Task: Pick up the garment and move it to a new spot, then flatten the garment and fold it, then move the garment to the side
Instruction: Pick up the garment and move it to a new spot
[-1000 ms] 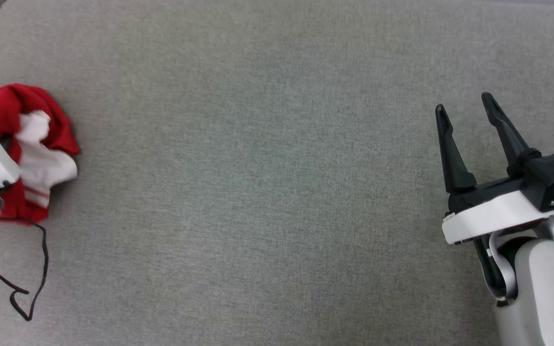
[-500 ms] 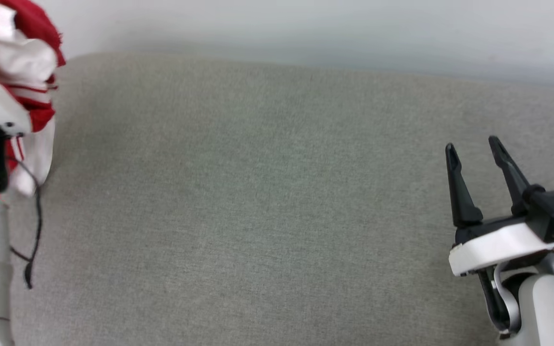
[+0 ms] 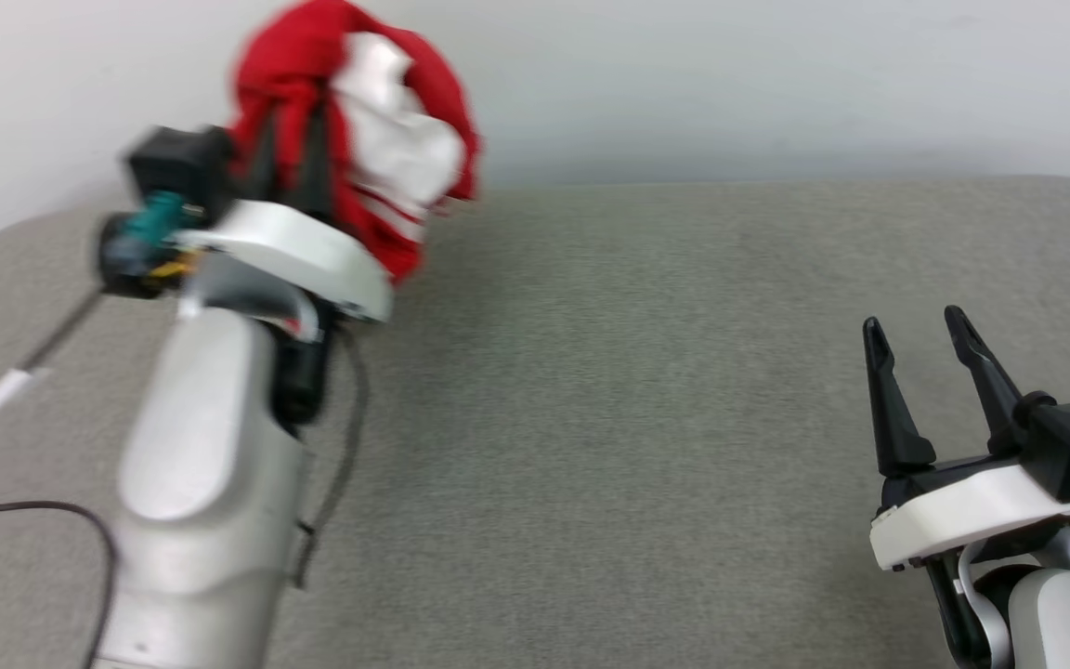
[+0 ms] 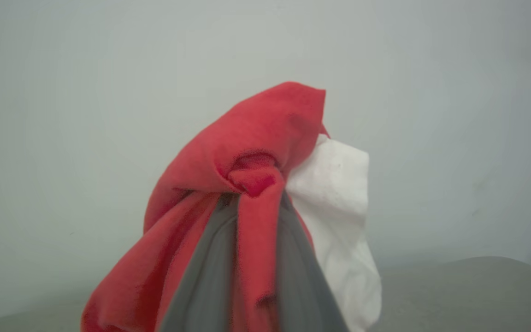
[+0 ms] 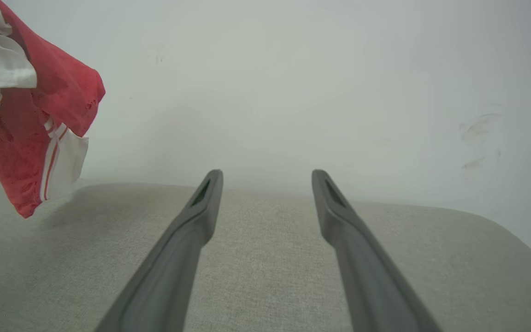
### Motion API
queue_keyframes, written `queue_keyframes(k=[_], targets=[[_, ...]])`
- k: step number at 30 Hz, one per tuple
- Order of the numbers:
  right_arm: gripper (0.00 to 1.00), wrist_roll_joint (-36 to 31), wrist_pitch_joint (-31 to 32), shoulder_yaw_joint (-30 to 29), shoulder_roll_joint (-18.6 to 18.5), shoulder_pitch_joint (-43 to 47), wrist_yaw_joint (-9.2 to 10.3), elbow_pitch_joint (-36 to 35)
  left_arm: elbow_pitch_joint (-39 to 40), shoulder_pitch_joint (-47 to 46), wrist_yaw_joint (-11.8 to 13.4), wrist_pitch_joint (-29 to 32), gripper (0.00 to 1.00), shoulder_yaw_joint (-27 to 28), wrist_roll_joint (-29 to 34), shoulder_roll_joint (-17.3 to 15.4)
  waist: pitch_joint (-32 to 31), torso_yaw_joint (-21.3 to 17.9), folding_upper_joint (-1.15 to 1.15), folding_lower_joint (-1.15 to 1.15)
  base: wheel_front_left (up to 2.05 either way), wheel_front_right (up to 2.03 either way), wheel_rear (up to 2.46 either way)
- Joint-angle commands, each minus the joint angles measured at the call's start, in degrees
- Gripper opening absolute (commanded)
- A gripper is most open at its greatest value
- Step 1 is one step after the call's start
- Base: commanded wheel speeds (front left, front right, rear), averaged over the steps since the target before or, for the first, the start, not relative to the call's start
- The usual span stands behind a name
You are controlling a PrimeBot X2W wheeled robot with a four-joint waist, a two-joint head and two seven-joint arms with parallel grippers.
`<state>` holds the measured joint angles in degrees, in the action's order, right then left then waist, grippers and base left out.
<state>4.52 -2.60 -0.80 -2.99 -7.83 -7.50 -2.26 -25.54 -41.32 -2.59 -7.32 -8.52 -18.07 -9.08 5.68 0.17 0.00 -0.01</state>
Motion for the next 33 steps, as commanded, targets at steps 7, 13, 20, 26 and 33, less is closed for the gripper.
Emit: queue_keyframes(k=[7, 13, 20, 26, 33], targets=[[1.0, 1.06, 0.25, -0.15, 0.15, 1.11, 0.02, -1.17, 3.84, 6.22, -1.78, 0.34, 0.0, -9.33, -1.74, 5.44, 1.52, -5.41, 0.0, 0.01, 0.0, 0.0, 0.0], [1.0, 2.37, -0.73, -0.14, 0.14, 1.27, 0.02, -0.98, 5.3, 15.07, -0.28, 1.64, 0.0, -19.06, -3.75, 6.17, 4.73, -6.83, 0.0, 0.01, 0.0, 0.0, 0.0], [1.0, 2.47, -1.79, -0.12, 0.14, -0.39, 0.02, 0.74, 3.4, 22.27, 0.97, 3.44, 0.76, -25.51, -4.94, 6.16, 6.38, -6.33, 0.0, 0.01, 0.0, 0.0, 0.0], [1.0, 1.99, -2.16, -1.14, 0.13, -0.2, 0.02, 1.58, 6.65, 19.48, 0.51, -0.2, 1.0, -27.41, -2.09, 5.78, 5.22, -4.06, 0.0, 0.01, 0.0, 0.0, 0.0], [1.0, 2.16, -1.43, -1.96, 0.13, 1.39, 0.02, 1.9, 11.59, 17.17, 2.57, -4.9, 1.0, -24.33, -1.29, 4.5, 1.35, -1.43, 0.0, 0.01, 0.0, 0.0, 0.0]])
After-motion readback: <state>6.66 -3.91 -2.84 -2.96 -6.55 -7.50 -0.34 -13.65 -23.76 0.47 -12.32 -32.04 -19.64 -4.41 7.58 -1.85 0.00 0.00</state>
